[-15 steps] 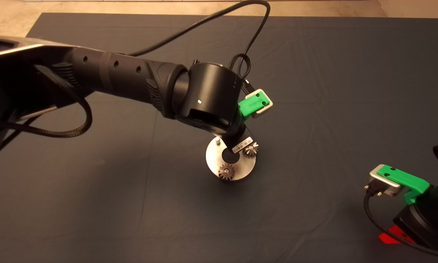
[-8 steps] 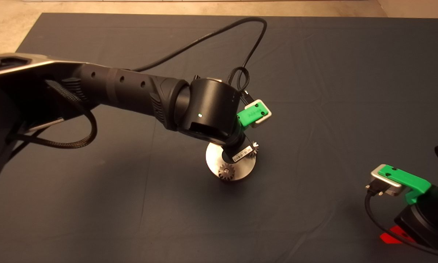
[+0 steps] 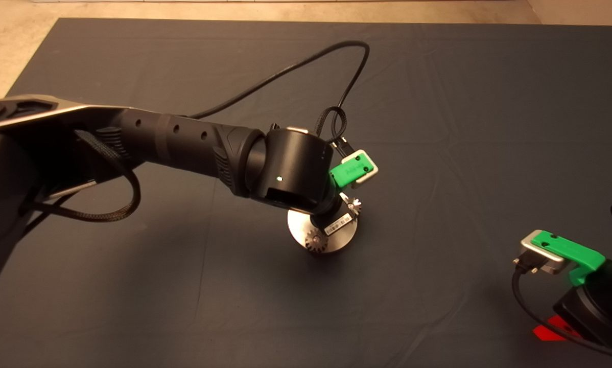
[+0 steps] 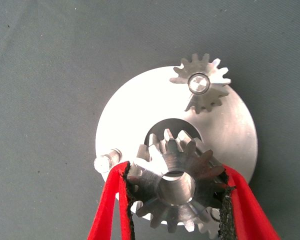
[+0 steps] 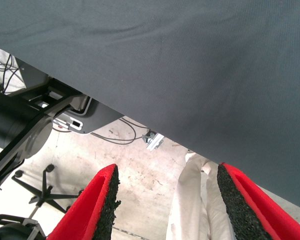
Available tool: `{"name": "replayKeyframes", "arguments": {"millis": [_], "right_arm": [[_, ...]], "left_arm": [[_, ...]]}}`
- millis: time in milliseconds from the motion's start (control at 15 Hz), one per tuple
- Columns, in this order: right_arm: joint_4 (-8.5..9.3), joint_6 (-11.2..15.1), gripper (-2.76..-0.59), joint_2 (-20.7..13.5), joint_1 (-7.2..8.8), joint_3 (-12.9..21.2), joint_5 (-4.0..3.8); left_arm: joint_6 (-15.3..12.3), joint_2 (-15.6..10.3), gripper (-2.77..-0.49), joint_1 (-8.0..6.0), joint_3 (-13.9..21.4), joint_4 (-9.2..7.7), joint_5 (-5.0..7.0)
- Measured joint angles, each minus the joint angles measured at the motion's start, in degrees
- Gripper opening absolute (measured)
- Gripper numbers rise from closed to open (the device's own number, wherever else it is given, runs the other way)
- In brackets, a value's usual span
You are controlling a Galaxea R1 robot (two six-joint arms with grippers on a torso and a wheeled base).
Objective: Install three planetary gears onto the carrier pins
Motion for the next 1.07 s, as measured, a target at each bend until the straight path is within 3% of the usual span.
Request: {"name": "replayKeyframes", "arguments": {"millis": [467,1067], "right_arm": [[0.0,0.0,-1.91,-1.13,0.0,0.11,-0.02],[0.0,0.0,-1.91,-1.6,0.0,0.22,0.01]], "left_arm": [[4.58,-0.2,-2.58,0.0,-4.3,1.06,0.06],[6.42,-1.4,-2.58,0.46,-6.06,1.46,0.06]]}}
